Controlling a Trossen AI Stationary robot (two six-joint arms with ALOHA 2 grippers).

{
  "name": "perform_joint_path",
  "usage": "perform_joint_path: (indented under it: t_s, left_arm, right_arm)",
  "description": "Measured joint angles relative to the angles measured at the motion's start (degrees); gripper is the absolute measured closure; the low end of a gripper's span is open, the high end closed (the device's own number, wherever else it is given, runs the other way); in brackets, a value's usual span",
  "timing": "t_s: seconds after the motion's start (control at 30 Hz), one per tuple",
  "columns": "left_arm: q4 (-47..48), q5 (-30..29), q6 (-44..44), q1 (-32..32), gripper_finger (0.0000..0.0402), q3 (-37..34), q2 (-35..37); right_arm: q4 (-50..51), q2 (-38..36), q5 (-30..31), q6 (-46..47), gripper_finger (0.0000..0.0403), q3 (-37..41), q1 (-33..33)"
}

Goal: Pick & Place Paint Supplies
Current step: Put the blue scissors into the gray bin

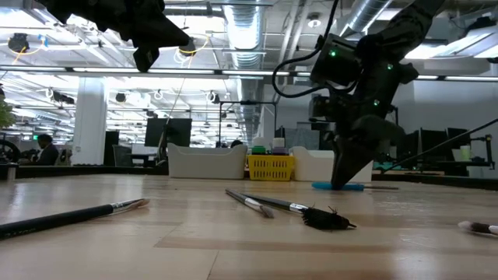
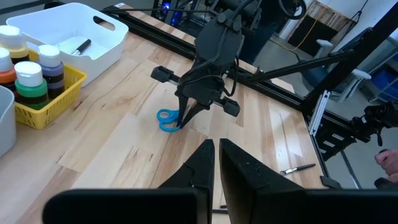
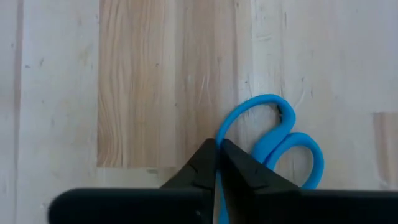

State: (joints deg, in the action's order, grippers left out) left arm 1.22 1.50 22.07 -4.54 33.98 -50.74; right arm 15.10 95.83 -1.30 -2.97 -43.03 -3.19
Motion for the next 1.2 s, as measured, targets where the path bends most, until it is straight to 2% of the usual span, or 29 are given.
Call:
perform_joint_path:
  t_s: [0.17, 0.37, 0.47, 0.8, 0.87, 1.07, 1.2]
  left_arm:
    - [0.0, 0.02, 0.85, 0.0, 0.0386, 0.0, 0.0]
    - [0.02, 0.02, 1.29, 0.0, 0.0386, -0.01, 0.0]
    - [0.02, 0.02, 1.33, 0.11, 0.0386, -0.01, 0.0]
    - [0.03, -0.31, 1.65, 0.32, 0.0385, 0.04, 0.0]
    - [-0.05, -2.26, 2.91, 0.64, 0.0382, 0.04, -0.24]
    - [-0.57, -8.37, 6.71, 1.99, 0.0346, 0.08, -4.67]
    - [-7.2, -8.86, 8.59, 2.85, 0.0304, 0.08, -11.22]
  right_arm:
    - [1.27, 0.0, -0.17, 1.52, 0.0398, -0.47, 0.22]
    - [8.82, -0.2, -0.4, -0.08, 0.0401, -5.27, 1.4]
    - [9.13, -0.91, -0.37, -1.25, 0.0401, -8.51, 2.24]
    - [12.32, -4.39, 5.49, -3.15, 0.0402, -16.32, 2.84]
    - [12.57, -4.35, 6.95, -3.46, 0.0403, -17.86, 3.15]
    - [12.8, -4.39, 13.42, -6.87, 0.0403, -21.77, 4.73]
    - [11.98, -4.4, 16.27, -9.39, 0.0403, -24.54, 4.99]
